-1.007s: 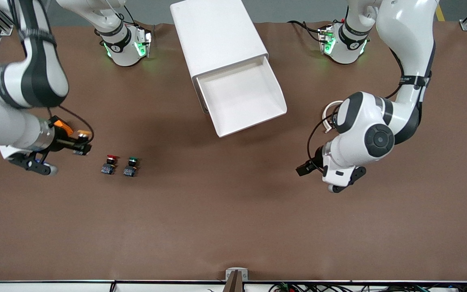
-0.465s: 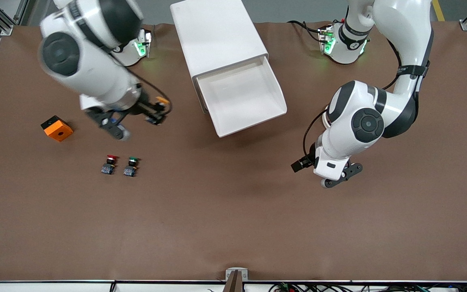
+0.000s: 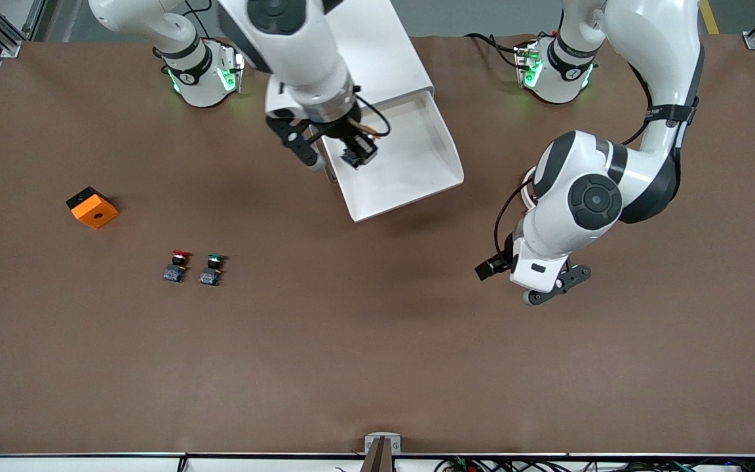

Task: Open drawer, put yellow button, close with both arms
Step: 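Carry the yellow button with the right gripper into the open drawer, then release the button in the drawer and withdraw the right gripper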

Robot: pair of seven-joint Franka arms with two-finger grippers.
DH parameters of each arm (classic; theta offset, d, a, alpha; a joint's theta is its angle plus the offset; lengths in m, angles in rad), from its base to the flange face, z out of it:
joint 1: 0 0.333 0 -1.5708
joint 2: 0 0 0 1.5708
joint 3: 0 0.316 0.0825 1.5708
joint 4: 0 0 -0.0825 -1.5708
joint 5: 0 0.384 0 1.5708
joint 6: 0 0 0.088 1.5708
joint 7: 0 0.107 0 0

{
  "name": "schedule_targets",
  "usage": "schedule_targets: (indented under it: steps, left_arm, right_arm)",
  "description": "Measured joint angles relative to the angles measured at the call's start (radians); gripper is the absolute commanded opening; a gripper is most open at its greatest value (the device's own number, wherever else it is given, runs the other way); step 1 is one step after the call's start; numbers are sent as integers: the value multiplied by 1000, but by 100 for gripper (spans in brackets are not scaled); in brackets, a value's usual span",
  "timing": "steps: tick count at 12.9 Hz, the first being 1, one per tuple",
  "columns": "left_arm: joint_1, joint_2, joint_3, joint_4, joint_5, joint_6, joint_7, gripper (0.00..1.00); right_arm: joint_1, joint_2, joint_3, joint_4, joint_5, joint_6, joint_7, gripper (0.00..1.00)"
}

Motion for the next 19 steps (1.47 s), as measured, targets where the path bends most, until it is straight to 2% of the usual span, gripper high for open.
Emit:
schedule_targets:
  steps: [3,9,10,11,19]
  left_arm:
    - [-1,0,0,-3,0,0,0,100]
    - [-7,1,-1,-14,13,0,0,100]
    - [-7,1,-1,-14,13,0,0,100]
    - [-7,1,-1,-16,13,0,0,100]
    - [-11,1,-1,-20,13,2,0,100]
  right_arm:
    - [78,66,-1,-1,-80,43,121,0]
    - [131,153,-4,0,-138,86,220,0]
    - [133,158,-4,0,-138,86,226,46]
    - [134,160,-4,0,-138,86,229,99]
    - [106,159,-24,66,-130,86,162,100]
